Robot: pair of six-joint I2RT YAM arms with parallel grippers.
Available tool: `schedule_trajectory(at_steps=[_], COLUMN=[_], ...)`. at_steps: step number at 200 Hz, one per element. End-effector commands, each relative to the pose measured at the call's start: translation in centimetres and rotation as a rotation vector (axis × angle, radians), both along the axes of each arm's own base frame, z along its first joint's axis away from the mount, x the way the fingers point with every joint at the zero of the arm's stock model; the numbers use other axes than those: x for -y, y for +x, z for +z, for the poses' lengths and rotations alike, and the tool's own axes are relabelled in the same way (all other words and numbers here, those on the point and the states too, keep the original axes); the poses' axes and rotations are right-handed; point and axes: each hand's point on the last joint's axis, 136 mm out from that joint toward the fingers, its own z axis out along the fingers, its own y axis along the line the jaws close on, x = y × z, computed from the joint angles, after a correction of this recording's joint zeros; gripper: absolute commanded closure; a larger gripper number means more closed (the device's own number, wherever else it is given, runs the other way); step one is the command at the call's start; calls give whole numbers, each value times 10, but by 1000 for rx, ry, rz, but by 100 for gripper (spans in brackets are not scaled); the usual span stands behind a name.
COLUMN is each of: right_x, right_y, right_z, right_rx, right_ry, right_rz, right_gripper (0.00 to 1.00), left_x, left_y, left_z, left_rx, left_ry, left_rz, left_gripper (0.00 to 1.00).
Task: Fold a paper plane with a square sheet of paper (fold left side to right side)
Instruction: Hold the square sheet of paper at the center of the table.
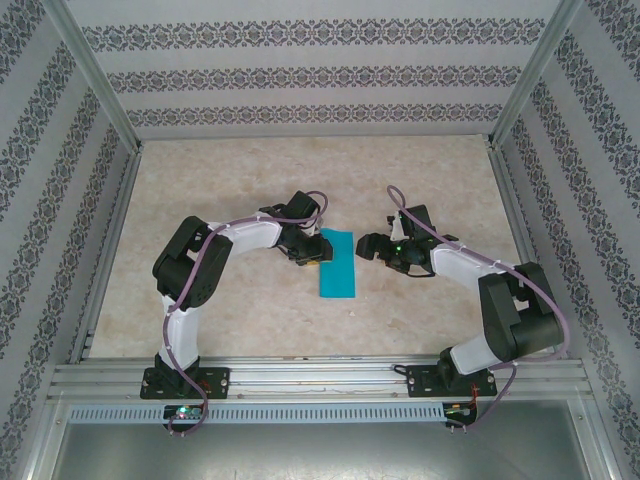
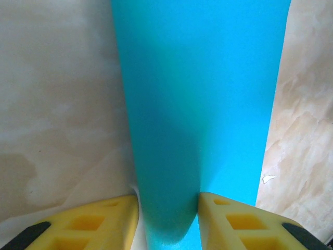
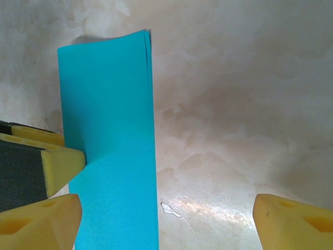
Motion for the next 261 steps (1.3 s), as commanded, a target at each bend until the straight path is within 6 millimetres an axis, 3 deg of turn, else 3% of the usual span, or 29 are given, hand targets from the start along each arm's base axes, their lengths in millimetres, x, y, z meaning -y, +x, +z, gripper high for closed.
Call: schedule_trajectory(at_steps=[1,261], right_x=[0,-2], right_y=[-4,-4], right_z=[1,3], right_rx=[3,2], right_ry=[-21,-10], right_rz=[5,8], right_gripper=[14,14], left_x=[-13,-3], left_y=[-34,-25], left_z=[-58,-63], left_rx=[-84,-109], left_ry=[159,140], left_rz=[-54,-38], left_gripper=[62,59])
